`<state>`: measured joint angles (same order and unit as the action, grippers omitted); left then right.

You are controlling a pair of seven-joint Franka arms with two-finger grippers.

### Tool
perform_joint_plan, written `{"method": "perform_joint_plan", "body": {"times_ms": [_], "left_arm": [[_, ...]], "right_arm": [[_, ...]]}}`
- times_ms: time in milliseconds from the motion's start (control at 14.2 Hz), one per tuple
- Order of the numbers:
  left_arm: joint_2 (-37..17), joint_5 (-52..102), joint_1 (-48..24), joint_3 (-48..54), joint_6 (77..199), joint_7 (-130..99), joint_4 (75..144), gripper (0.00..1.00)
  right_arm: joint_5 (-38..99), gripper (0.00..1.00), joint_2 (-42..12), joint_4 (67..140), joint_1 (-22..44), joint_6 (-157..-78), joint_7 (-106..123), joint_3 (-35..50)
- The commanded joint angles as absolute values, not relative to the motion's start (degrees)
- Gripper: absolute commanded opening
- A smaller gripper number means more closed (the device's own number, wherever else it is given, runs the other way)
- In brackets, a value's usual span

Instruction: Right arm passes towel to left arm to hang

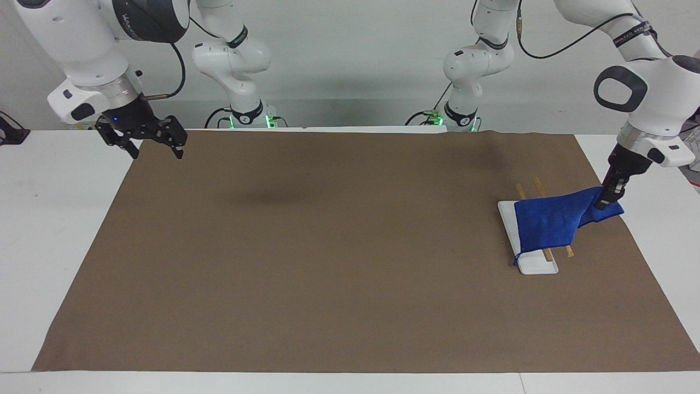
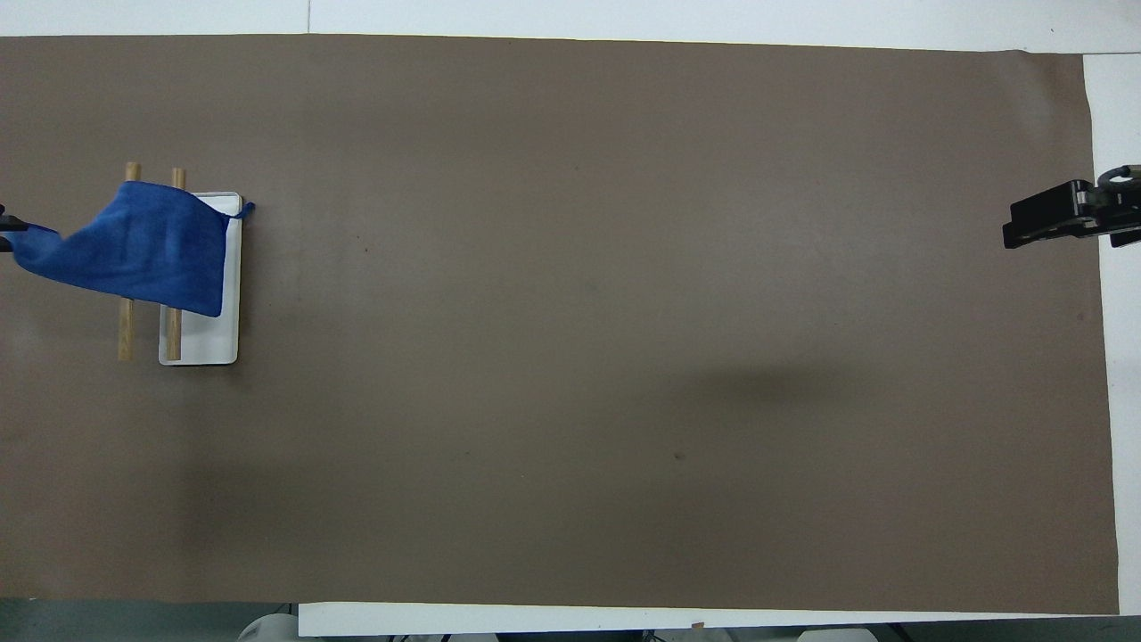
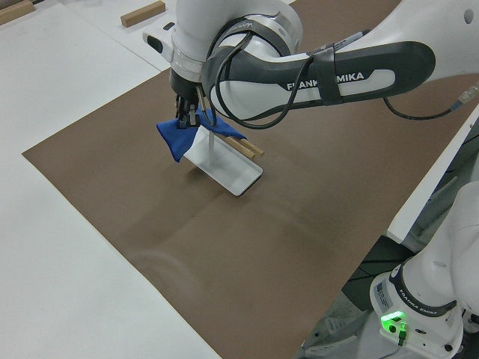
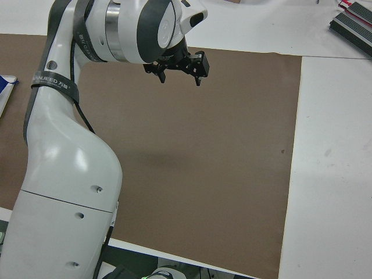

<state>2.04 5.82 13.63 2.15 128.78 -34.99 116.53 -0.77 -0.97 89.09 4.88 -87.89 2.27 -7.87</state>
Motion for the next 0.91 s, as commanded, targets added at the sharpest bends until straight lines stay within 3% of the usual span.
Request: {"method": "perform_joint_plan", "body": {"times_ms": [0, 211, 491, 842], "left_arm": [[2.9, 5.0, 14.2, 2.5, 129.3, -34.3, 116.8, 1.0], [3.0, 4.9, 13.9, 2.6, 124.9, -34.3, 113.6, 1.0], [3.0, 4.8, 13.1, 3.3, 109.8, -31.1, 104.3, 1.0], [2.2, 1.9, 5.8, 3.6, 85.9, -21.5, 91.7, 1.0]], "right_arm": [[-1.1, 1.0, -0.5, 89.0, 4.7, -87.1, 1.9, -7.6], [-1.1, 1.0, -0.5, 89.1, 4.7, -87.0, 1.9, -7.6], [-1.1, 1.0, -0.4, 89.3, 4.7, -87.0, 1.9, -7.6], [-1.1, 1.0, 0.4, 91.1, 4.7, -87.0, 1.8, -7.5]]}}
